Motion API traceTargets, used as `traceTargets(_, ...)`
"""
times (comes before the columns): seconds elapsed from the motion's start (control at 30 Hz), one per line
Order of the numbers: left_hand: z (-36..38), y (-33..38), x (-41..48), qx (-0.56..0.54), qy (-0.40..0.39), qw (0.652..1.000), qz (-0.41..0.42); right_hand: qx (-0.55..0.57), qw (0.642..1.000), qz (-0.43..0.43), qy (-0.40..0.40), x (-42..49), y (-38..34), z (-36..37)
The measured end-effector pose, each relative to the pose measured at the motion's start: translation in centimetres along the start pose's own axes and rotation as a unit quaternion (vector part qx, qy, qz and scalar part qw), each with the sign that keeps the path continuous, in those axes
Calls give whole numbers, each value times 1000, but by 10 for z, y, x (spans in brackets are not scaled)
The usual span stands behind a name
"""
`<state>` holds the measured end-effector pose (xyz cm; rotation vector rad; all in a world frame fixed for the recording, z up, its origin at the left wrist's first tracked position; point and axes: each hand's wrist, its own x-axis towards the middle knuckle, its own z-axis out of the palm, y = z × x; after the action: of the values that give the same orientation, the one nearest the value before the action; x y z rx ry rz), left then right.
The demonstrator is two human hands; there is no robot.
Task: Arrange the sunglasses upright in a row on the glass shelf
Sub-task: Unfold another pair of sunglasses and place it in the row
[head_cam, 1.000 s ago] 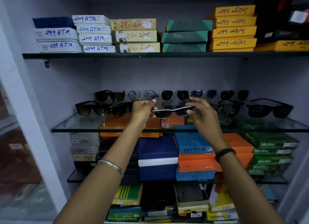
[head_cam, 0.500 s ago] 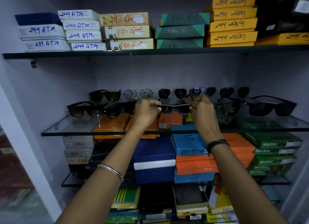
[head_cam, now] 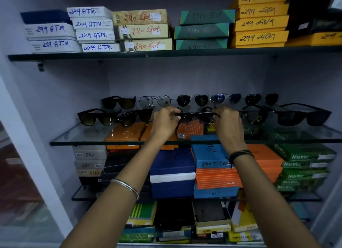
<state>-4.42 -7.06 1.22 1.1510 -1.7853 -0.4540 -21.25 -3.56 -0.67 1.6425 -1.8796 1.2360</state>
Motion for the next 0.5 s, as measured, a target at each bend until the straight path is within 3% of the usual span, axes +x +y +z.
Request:
traceTargets(0.1, -4, 1, -3, 4, 24, 1000, 15, 26, 1000, -8, 5, -1, -2, -3)
traceTargets(0.17, -13, -2, -6, 44, 81, 994, 59, 85, 996, -17, 26, -3, -3, -6)
traceTargets(0.23, -28, -13, -7, 163, 158, 969, 97, 137, 988, -37, 56, -6, -6, -11)
traceTargets(0.3, -45, -27, -4, 290, 199, 933, 73, 162, 982, -56, 80, -9, -8, -16)
traceTargets(0.4, -66, -47, 1, 371, 149, 916, -18, 188, 976, -63, 91, -19, -16, -16)
traceTargets(0.5, -75, -52, -2, 372, 100, 923, -13, 214, 971, -69, 79, -31, -31, -12)
